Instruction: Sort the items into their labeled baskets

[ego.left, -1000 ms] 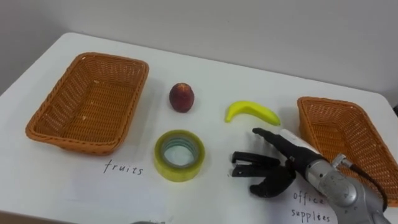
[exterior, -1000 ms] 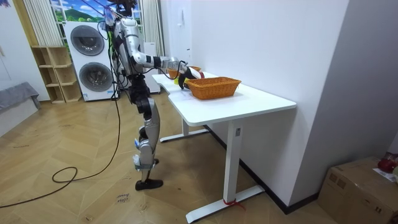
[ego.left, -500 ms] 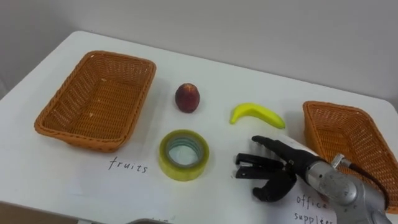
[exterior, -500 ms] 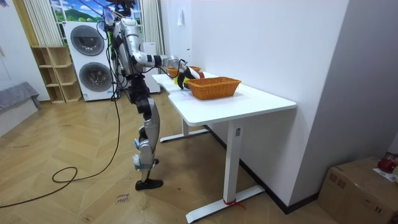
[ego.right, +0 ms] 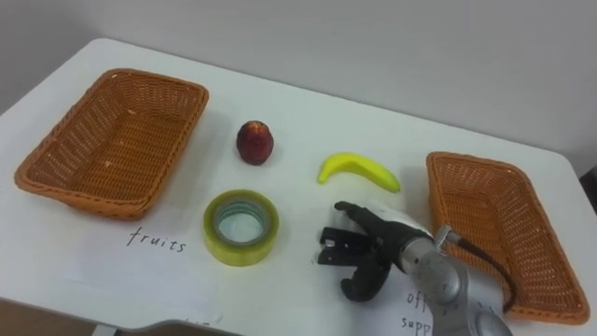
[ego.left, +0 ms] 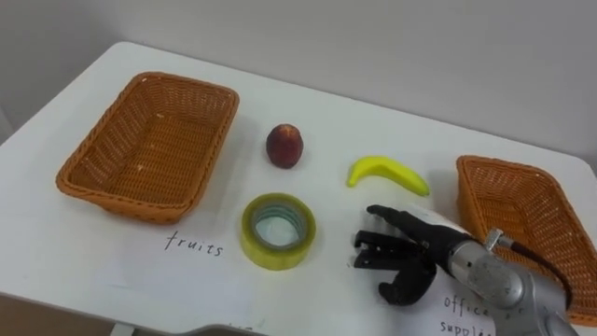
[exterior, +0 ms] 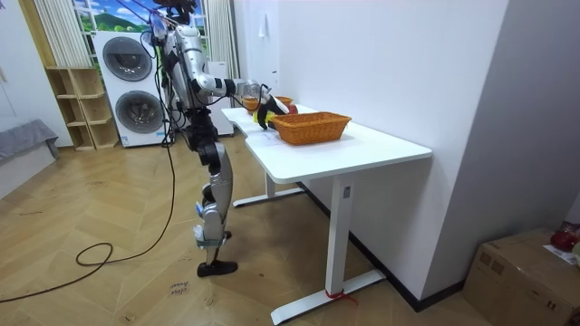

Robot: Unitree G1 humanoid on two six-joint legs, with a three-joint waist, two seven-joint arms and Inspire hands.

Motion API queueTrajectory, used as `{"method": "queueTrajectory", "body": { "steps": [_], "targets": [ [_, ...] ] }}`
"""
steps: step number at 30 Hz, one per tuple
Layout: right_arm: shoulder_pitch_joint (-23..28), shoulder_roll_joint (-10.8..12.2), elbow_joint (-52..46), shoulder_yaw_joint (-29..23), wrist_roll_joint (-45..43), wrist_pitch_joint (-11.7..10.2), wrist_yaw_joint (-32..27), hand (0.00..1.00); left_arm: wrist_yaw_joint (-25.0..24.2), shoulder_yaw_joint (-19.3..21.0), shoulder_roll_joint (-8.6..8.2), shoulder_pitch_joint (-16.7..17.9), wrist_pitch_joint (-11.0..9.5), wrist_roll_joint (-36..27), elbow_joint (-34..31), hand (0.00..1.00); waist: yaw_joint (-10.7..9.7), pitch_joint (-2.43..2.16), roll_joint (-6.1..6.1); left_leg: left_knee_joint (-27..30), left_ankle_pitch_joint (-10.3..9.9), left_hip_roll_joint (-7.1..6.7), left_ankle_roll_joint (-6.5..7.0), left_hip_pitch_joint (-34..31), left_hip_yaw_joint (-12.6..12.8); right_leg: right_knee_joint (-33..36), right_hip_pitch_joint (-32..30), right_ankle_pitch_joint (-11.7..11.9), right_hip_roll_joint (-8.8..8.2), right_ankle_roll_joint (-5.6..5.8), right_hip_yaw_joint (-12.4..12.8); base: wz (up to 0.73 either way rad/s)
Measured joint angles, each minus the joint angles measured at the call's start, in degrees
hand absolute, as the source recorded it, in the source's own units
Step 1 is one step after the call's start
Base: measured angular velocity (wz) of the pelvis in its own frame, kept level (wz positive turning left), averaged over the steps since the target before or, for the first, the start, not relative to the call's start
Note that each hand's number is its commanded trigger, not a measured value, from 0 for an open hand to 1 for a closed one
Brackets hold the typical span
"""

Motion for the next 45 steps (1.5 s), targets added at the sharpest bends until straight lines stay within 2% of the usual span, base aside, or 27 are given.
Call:
{"method": "queueTrajectory", "body": {
  "steps": [6, 8, 13, 16, 22, 45],
  "targets": [
    [-0.1, 0.04, -1.91, 1.66, -2.43, 0.16, 1.22, 0.0, 0.0, -0.02, 0.11, 0.0, 0.01, -0.01, 0.34, 0.0, 0.02, 0.0, 0.01, -0.01, 0.0, 0.01, 0.0, -0.16, 0.1, -0.01, -0.17, 0.0, 0.01, 0.0, 0.01, 0.0],
    [-0.13, 0.05, -2.51, 2.06, -3.09, 0.04, 1.91, 1.0, -0.01, -0.02, 0.15, -0.03, 0.0, -0.01, 0.33, 0.0, 0.02, 0.0, 0.01, -0.01, 0.0, 0.01, 0.0, -0.2, 0.1, -0.01, -0.19, 0.0, 0.01, -0.01, 0.0, 0.0],
    [-0.89, 0.05, -2.62, 3.57, -4.68, -0.01, 2.22, 1.0, -0.14, -0.18, 0.27, -0.06, -0.1, -0.02, 0.34, 0.0, 0.12, -0.01, 0.02, 0.0, 0.01, 0.02, 0.01, -0.18, 0.1, -0.03, -0.1, 0.03, 0.01, -0.02, 0.02, 0.0],
    [-2.56, 0.16, -1.68, 4.07, -7.09, -0.09, 0.39, 1.0, -0.21, -0.74, 0.36, -0.23, -0.45, -0.02, 0.34, 0.0, 0.19, -0.02, 0.05, 0.04, 0.01, -0.03, 0.01, -0.24, -0.44, -0.08, 0.25, 0.03, 0.01, -0.02, -0.2, 0.05],
    [-4.18, 0.04, 0.4, 3.95, -8.85, -0.07, -1.15, 1.0, -0.19, -1.82, 0.41, -0.59, -0.59, -0.02, 0.41, 0.0, 1.89, -0.02, 0.1, -0.22, 0.01, -0.06, 0.01, -0.06, -0.56, -0.18, 0.38, 0.03, 0.02, -0.02, -0.6, 0.02],
    [-3.54, 0.03, 0.99, 4.35, -7.3, -1.29, -5.29, 1.0, 2.22, -3.1, 0.46, -1.46, -0.65, -0.08, 1.4, 0.0, 1.61, 0.03, 1.04, -0.41, -0.02, -0.13, 0.06, 0.07, -0.62, -0.23, 0.33, 0.03, -0.02, -0.02, -0.6, 0.0]
  ]
}}
